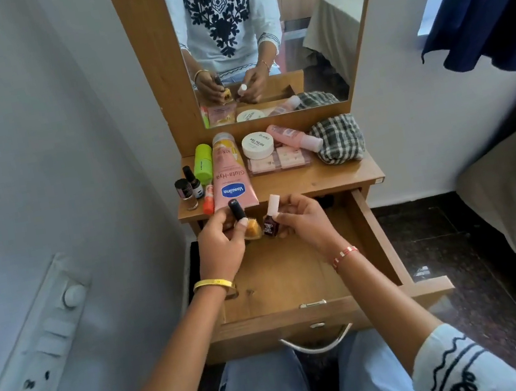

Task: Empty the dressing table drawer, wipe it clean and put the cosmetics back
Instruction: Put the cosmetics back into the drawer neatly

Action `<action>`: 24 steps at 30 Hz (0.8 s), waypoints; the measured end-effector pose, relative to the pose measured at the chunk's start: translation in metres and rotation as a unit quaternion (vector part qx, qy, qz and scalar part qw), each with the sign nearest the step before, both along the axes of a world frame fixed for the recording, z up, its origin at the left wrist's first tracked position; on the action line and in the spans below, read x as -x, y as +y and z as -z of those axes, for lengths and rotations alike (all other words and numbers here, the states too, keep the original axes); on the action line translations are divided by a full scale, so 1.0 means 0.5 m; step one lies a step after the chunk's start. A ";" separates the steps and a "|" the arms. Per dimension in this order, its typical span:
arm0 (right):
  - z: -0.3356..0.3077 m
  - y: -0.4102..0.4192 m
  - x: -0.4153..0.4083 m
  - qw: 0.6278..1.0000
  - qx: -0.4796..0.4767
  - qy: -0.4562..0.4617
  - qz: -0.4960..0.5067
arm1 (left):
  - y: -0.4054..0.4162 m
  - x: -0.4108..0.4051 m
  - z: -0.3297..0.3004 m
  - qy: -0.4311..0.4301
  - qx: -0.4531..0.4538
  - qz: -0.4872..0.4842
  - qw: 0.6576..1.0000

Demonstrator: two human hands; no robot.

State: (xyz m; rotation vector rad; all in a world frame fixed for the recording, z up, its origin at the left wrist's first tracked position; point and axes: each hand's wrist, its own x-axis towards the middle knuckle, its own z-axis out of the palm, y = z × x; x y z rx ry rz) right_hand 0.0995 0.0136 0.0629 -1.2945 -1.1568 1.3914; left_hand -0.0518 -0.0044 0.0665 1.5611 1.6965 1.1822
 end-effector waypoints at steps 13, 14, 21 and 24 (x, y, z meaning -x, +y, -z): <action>0.088 0.022 0.076 0.962 0.005 -0.273 -0.026 | -0.004 0.057 0.071 0.243 0.051 0.050 0.967; 0.091 0.027 0.082 0.961 0.007 -0.275 -0.029 | -0.002 0.055 0.072 0.256 0.056 0.057 0.963; 0.112 0.044 0.119 0.943 -0.016 -0.327 -0.054 | 0.004 0.049 0.085 0.399 0.043 0.073 0.913; 0.118 0.046 0.120 0.939 -0.020 -0.340 -0.054 | 0.007 0.046 0.081 0.463 0.050 0.073 0.882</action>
